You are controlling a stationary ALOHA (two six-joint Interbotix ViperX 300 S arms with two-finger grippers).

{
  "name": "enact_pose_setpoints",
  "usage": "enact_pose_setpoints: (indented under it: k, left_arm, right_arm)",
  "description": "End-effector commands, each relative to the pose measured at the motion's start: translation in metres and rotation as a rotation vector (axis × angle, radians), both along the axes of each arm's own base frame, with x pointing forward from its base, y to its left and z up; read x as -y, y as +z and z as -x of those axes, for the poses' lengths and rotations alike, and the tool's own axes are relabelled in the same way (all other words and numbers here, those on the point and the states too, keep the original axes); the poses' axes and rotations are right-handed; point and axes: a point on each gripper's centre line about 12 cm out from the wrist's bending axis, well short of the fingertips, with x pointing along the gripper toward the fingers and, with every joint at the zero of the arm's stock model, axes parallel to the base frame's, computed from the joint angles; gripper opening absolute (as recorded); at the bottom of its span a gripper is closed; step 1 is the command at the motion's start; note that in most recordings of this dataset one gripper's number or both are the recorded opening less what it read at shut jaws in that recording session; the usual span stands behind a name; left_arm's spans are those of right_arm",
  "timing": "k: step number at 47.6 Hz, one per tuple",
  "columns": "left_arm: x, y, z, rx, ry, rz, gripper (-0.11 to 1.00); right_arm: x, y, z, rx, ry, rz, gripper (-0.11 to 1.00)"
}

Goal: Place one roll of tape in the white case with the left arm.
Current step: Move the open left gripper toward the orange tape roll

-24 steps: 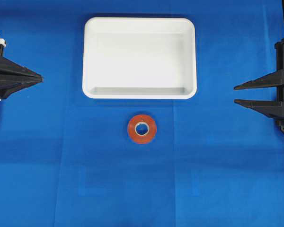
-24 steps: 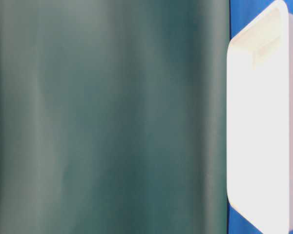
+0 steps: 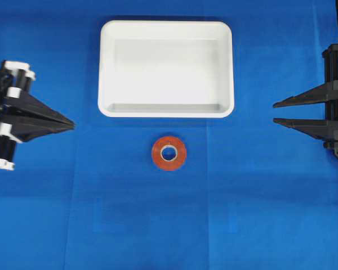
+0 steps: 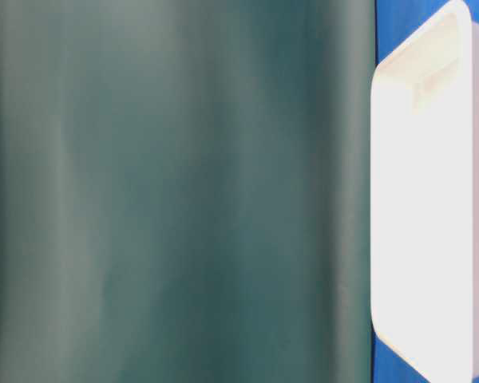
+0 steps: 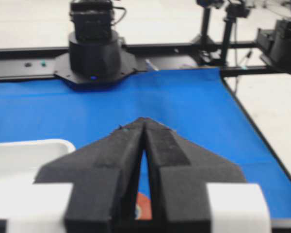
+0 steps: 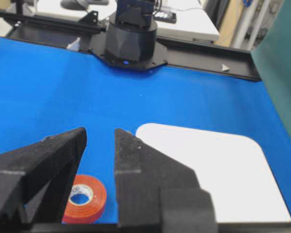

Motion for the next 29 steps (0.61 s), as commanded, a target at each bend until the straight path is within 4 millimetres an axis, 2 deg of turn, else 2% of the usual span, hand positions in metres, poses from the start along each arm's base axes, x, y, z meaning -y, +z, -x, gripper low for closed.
enact_pose_setpoints:
  k: [1, 5, 8, 11, 17, 21, 23, 29]
  left_arm:
    - [0.004, 0.008, -0.017, 0.024, -0.01, 0.007, 0.0]
    - [0.01, 0.004, -0.032, 0.003, -0.023, 0.011, 0.02]
    - [0.014, 0.002, -0.044, -0.014, -0.034, 0.01, 0.11]
    - [0.021, -0.001, -0.056, -0.036, -0.047, 0.008, 0.26]
    - [0.033, -0.007, -0.084, -0.092, -0.069, 0.021, 0.64]
    - [0.037, -0.017, -0.101, -0.163, -0.067, 0.032, 0.84]
    - [0.038, -0.024, -0.11, -0.211, -0.063, 0.041, 0.88]
    - [0.043, -0.044, -0.136, -0.379, -0.044, 0.066, 0.87]
  right_arm:
    - [0.001, 0.009, -0.003, 0.018, -0.003, 0.002, -0.11]
    - [0.001, 0.007, -0.004, 0.011, -0.005, 0.002, -0.11]
    - [0.001, 0.006, -0.004, 0.009, -0.006, 0.002, -0.11]
    - [0.002, 0.006, -0.004, 0.008, -0.008, 0.002, -0.11]
    - [0.002, 0.006, -0.004, 0.006, -0.009, 0.005, -0.11]
    - [0.002, 0.005, -0.004, 0.001, -0.009, 0.005, -0.11]
    - [0.002, 0.004, -0.004, -0.002, -0.009, 0.006, -0.11]
    - [0.002, 0.003, -0.004, -0.014, -0.009, 0.006, -0.11]
